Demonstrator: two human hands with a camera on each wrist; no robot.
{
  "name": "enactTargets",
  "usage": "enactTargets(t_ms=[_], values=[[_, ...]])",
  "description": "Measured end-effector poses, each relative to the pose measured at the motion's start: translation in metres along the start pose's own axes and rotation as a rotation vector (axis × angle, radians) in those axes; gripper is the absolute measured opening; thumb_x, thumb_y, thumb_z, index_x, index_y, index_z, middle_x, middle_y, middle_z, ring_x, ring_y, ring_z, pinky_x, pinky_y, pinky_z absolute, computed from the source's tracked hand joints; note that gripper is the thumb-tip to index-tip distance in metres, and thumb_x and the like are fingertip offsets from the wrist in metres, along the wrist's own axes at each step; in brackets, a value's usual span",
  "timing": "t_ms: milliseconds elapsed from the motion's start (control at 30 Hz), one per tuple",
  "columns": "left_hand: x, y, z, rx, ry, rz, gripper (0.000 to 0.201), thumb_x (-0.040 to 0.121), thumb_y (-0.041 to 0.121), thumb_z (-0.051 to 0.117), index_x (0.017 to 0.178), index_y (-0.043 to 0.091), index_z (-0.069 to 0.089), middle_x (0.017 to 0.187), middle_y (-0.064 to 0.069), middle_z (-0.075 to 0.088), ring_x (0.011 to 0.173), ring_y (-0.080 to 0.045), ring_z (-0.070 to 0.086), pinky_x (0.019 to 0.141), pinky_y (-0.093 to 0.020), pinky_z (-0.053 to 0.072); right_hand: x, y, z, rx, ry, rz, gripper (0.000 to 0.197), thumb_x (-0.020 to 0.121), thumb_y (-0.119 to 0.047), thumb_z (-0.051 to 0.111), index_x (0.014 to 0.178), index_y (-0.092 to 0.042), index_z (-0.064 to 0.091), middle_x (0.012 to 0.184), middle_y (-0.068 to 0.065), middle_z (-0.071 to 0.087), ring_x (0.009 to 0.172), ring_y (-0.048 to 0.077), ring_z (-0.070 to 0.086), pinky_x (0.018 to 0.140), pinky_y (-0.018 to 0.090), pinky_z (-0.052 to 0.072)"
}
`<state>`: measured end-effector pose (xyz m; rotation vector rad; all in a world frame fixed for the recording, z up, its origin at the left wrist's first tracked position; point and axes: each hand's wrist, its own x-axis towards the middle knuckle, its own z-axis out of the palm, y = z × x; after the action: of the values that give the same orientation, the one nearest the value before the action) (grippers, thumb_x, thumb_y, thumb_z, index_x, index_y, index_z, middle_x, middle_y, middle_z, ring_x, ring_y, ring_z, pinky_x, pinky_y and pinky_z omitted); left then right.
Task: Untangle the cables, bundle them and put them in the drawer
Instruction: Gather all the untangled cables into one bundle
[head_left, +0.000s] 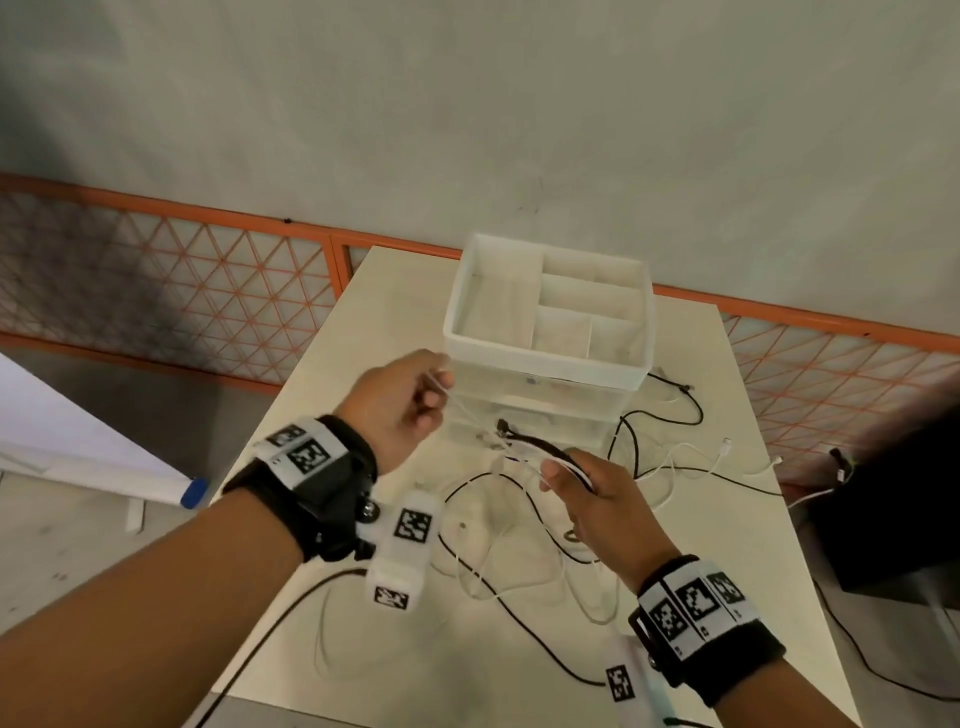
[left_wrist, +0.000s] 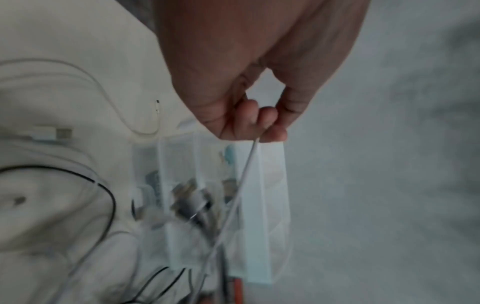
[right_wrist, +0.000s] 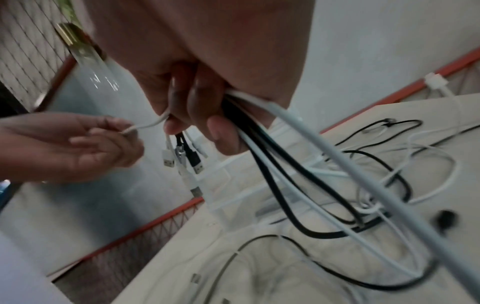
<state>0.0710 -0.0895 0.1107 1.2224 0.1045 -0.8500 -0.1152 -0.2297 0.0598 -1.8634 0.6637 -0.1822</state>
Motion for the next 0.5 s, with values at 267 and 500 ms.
enactTargets(t_ms=[267, 500], values=[[-0.027, -0.008, 0.006, 0.337, -0.161, 0.028, 0.017, 0.102, 0.016, 0.047, 0.093, 0.005, 0.056, 0.066, -0.007, 0.067, 0.043, -0.012, 0.044, 0.036, -0.020, 0.033, -0.002, 0.013, -0.021, 0.107, 0.043, 0.123, 0.022, 0.103, -0.022, 0.051, 0.089, -0.013, 0.067, 0.083, 0.007, 0.078, 0.071, 0.032, 0.071, 0.067, 0.033, 0.054], [-0.042, -0.055, 0.045, 0.418, -0.368, -0.033, 0.040, 0.105, 0.030, 0.042, 0.096, -0.002, 0.064, 0.079, -0.019, 0.067, 0.052, -0.018, 0.055, 0.046, -0.025, 0.044, 0.000, -0.036, -0.002, 0.270, -0.094, -0.082, 0.025, 0.107, -0.028, 0.045, 0.105, -0.019, 0.068, 0.070, 0.018, 0.065, 0.058, 0.030, 0.062, 0.059, 0.041, 0.054]])
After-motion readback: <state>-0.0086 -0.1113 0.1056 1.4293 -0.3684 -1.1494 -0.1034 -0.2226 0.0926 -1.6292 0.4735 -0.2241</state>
